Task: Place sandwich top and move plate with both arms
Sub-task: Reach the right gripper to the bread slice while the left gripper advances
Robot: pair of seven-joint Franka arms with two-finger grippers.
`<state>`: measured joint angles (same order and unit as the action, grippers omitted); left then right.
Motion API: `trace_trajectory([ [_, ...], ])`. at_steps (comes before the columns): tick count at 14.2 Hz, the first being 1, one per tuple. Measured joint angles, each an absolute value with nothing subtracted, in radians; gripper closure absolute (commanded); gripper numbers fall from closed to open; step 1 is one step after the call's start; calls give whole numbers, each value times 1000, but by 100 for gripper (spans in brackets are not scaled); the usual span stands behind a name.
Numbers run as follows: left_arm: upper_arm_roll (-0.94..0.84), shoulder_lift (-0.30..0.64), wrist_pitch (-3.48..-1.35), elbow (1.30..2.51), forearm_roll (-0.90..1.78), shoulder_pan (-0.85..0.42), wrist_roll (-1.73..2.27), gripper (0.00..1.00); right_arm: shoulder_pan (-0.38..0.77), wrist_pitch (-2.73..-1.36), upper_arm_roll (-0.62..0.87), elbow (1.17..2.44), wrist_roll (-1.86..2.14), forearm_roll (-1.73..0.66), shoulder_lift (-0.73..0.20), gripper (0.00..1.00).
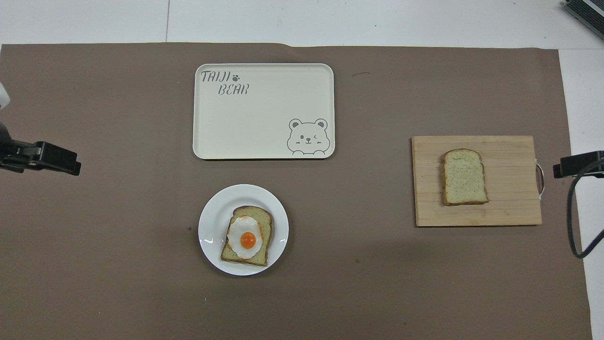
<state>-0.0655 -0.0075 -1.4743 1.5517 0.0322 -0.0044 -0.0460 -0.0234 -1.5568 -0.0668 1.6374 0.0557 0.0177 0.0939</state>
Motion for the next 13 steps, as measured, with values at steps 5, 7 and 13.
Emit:
trace_trajectory([
  [5, -65, -8, -1474, 1552, 32, -4, -46, 0, -24, -1557, -67, 1638, 55, 18, 94, 0],
  [7, -65, -8, -1474, 1552, 32, -4, -46, 0, -24, -1557, -67, 1638, 55, 18, 94, 0],
  [13, -62, -8, -1472, 1552, 32, -4, -46, 0, -24, -1555, -67, 1649, 55, 18, 98, 0],
])
